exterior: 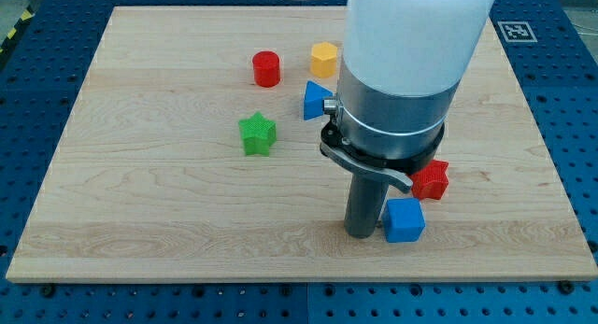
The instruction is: Slightly touch the top of the blue cube
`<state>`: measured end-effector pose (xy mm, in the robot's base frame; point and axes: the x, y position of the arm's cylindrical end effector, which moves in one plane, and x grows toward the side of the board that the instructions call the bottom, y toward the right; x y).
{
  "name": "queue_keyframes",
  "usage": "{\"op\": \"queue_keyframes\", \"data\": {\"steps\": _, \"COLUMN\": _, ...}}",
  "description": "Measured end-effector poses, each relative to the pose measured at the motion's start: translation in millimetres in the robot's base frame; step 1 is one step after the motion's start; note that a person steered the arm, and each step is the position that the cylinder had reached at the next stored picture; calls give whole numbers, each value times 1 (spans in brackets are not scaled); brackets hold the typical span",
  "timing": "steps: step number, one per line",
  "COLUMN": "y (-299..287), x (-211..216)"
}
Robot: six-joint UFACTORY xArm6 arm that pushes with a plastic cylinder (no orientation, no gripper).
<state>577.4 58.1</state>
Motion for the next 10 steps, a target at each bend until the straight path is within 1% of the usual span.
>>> {"op": "queue_keyframes", "data": {"steps": 1, "y": 0, "x": -9}}
{"op": "queue_keyframes", "data": {"steps": 2, "y": 0, "x": -41}}
{"op": "queue_keyframes", "data": {"steps": 3, "y": 0, "x": -47}}
{"op": "queue_keyframes", "data": {"steps": 4, "y": 0, "x": -47}}
{"op": "queue_keyframes", "data": {"steps": 7, "y": 48, "x": -44}}
{"op": "queue_keyframes", "data": {"steps": 9, "y": 48, "x": -40}}
{"op": "queue_keyframes", "data": {"steps": 10, "y": 37, "x": -52}}
